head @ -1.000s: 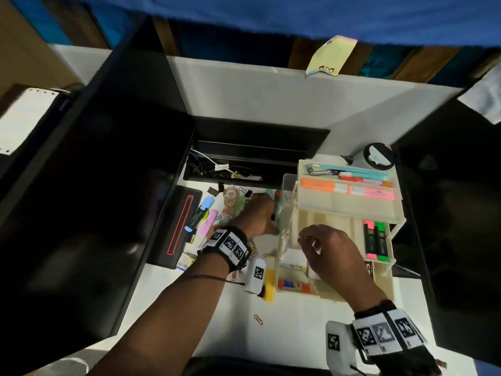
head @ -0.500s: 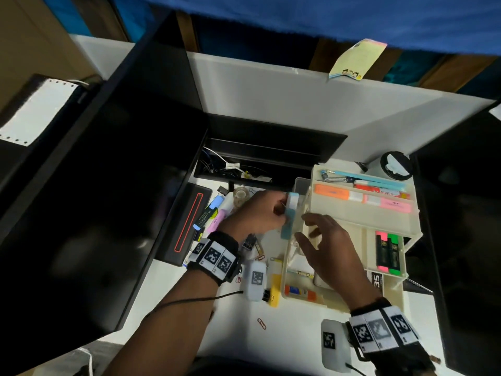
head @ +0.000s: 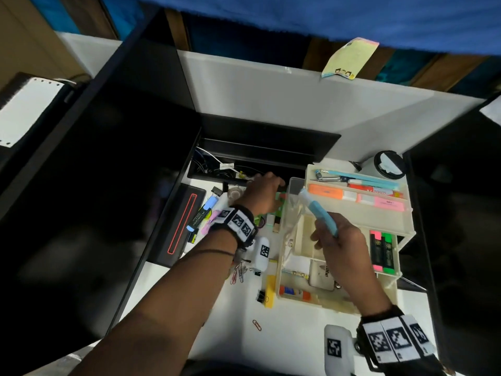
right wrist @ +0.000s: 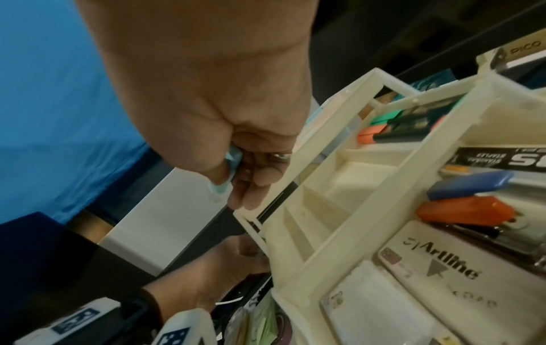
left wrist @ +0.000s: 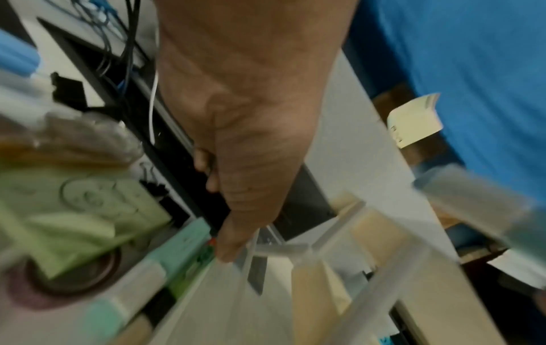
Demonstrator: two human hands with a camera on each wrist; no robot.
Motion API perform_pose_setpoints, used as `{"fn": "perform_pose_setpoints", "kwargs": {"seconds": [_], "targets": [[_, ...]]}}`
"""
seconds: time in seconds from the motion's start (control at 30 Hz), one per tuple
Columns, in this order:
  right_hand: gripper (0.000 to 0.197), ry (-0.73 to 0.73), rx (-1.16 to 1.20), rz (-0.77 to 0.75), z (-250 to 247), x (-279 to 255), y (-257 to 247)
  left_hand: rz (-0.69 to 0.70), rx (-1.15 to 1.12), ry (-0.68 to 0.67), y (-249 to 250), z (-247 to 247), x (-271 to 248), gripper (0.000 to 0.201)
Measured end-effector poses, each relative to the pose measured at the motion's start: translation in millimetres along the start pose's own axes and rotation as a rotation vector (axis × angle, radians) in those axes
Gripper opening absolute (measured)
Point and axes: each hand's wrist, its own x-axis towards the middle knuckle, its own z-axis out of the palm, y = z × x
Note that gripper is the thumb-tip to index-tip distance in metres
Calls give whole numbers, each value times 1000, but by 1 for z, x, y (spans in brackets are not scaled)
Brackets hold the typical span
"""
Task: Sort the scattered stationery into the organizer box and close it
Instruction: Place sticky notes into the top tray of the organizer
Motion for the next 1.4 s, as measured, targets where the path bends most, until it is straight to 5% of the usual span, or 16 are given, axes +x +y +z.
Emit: {"fn": "perform_pose_setpoints", "kwargs": {"seconds": [0.13,0.5,0.73,1.07,1.23,1.4], "targets": [[24,90,-52,15,-17,-8,7,-48,175,-82,6,26,11,51],[30,192,-123,1,-40,-12,26,-216,157,78,9,60,11,18],[23,216,35,20,-47,-14,32,-236,302,19,16,56,7,34],[16,290,146,46,-72,3,44,-250,192,110,9,56,-5,43],[15,303,181,84,-87,8,46,-259,188,138,11,57,-8,32],[15,383,232,140,-97,18,56,-365,-125,180,12,55,-8,14]]}}
